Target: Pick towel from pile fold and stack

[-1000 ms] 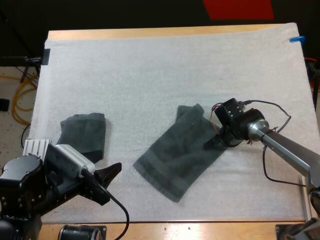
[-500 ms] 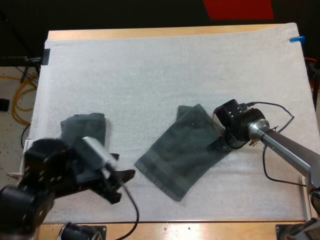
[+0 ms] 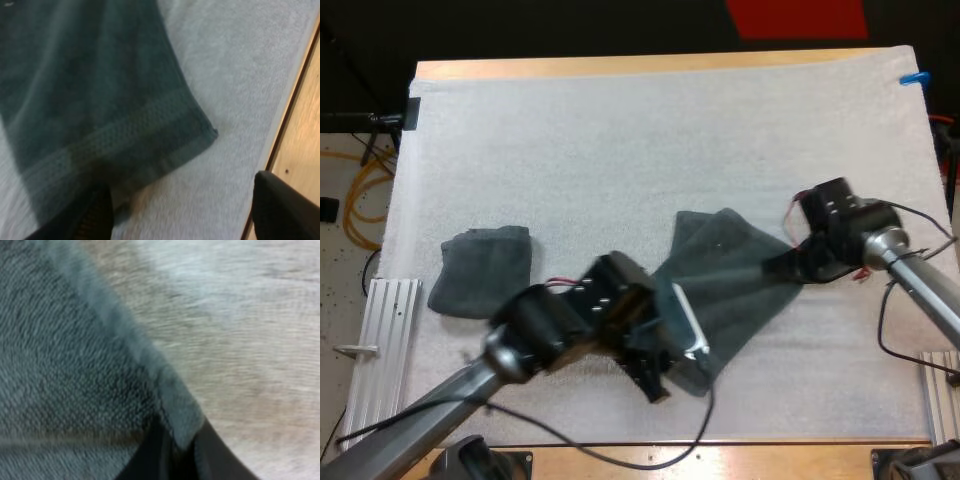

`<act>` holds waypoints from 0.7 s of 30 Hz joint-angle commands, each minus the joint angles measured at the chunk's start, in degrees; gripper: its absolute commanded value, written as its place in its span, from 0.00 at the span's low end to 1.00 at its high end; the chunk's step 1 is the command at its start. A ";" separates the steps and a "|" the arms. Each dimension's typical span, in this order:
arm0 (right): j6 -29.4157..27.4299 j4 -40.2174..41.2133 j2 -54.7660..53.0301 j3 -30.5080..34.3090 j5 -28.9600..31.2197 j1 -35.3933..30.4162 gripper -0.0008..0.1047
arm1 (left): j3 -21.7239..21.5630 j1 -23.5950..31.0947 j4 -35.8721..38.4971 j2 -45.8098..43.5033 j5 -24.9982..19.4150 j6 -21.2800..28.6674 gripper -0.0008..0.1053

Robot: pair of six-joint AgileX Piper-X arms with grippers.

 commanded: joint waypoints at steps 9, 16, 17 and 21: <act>-2.46 1.48 -0.42 -0.07 -2.29 -2.10 0.01 | -0.25 -9.06 -8.88 14.26 -0.78 -1.38 0.54; -2.46 1.62 -0.42 -0.07 -2.43 -2.10 0.01 | -0.25 -14.29 -8.72 21.61 -7.69 -9.67 0.54; -2.46 1.62 -0.42 -0.07 -2.43 -2.10 0.01 | -0.25 -14.28 -8.78 22.11 -7.80 -10.52 0.54; -2.46 1.62 -0.42 -0.07 -2.43 -2.10 0.01 | -0.25 -14.28 -8.18 24.01 -7.80 -11.65 0.54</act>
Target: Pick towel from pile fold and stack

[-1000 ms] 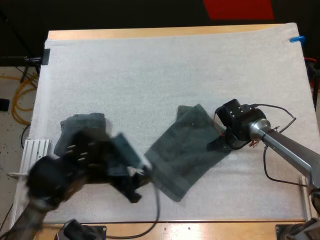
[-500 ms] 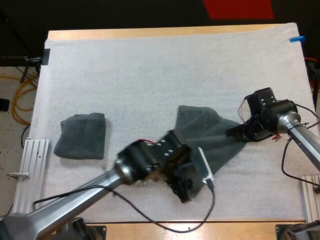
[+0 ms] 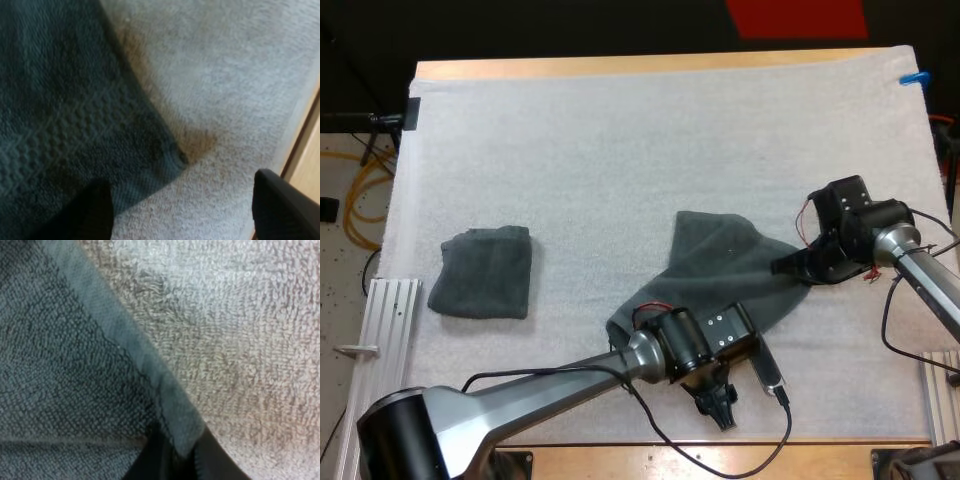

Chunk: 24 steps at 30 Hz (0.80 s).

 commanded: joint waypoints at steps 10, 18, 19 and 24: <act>-0.39 -0.47 -0.42 -0.21 -0.57 -0.10 0.01 | -0.25 -0.21 0.61 7.25 2.13 -0.86 0.54; -0.39 -1.13 -0.42 -0.21 -0.57 -0.10 0.01 | -0.25 -0.21 -4.52 13.38 2.13 -2.68 0.54; -0.39 -1.13 -0.42 -0.21 -0.57 -0.10 0.01 | -0.25 -0.21 -4.40 13.58 2.13 -2.67 0.54; -0.39 -1.49 -0.42 -0.21 -0.57 -0.10 0.01 | -0.25 -0.21 -4.30 13.79 2.13 -2.66 0.38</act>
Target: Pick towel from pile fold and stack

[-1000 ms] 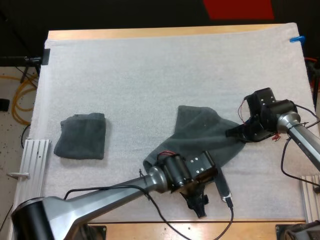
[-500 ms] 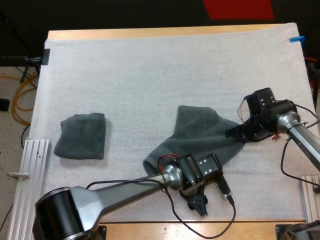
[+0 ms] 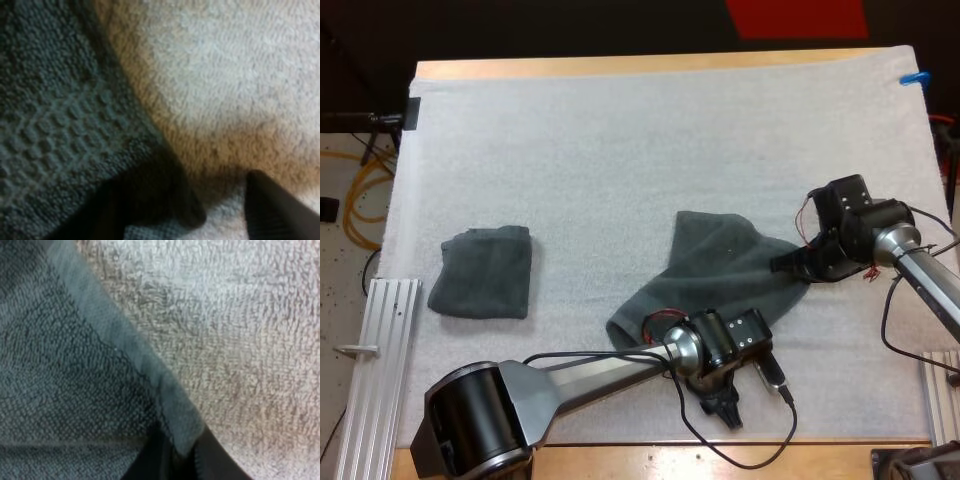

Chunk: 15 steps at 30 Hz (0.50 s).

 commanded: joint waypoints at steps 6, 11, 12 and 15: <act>-0.42 -0.41 -0.42 -0.21 -0.57 -0.10 0.01 | 0.35 -0.21 -0.81 1.70 0.84 -0.26 0.01; -0.42 -0.41 -0.42 -0.21 -0.57 -0.10 0.01 | 0.35 -0.21 -0.81 1.70 0.84 -0.26 0.01; -0.42 -0.41 -0.42 -0.21 -0.57 -0.10 0.01 | 0.35 -0.21 -0.81 1.70 0.84 -0.26 0.01; -0.42 -0.32 -0.73 -0.21 -0.63 -0.10 0.01 | 0.35 -0.14 -0.31 0.30 0.84 -0.26 0.01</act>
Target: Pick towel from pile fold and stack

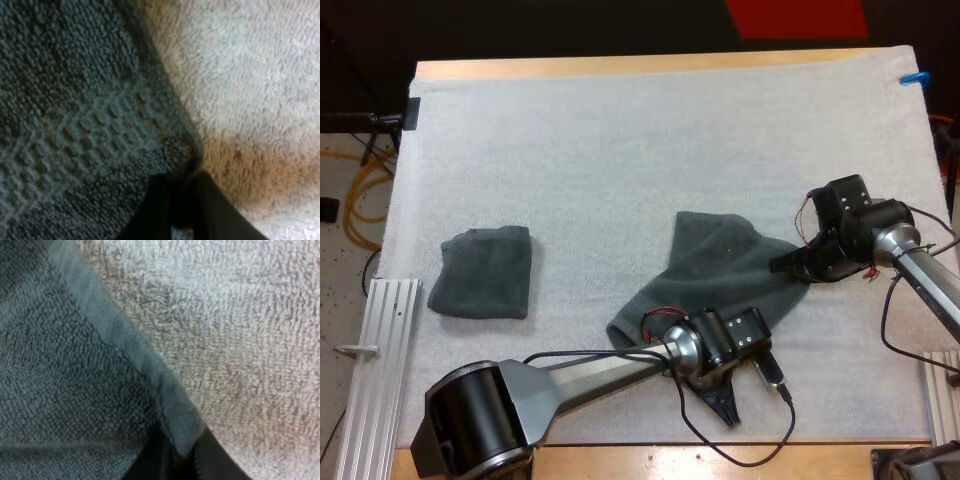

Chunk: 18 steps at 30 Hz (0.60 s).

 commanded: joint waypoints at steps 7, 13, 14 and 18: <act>-0.27 0.05 -8.00 -0.21 -0.81 -0.10 0.01 | 0.35 1.26 0.02 -10.94 0.35 -2.09 0.01; 0.20 4.16 -19.29 -0.21 -6.21 0.06 0.01 | 0.35 6.36 1.90 -25.40 0.17 -5.19 0.01; 0.87 4.79 -21.90 -0.21 -8.32 0.06 0.01 | 0.35 7.74 2.38 -28.55 -0.38 -5.18 0.01; 6.51 5.96 -28.93 -1.02 -12.27 0.35 0.01 | 0.35 12.05 3.49 -37.02 -0.95 -5.18 0.01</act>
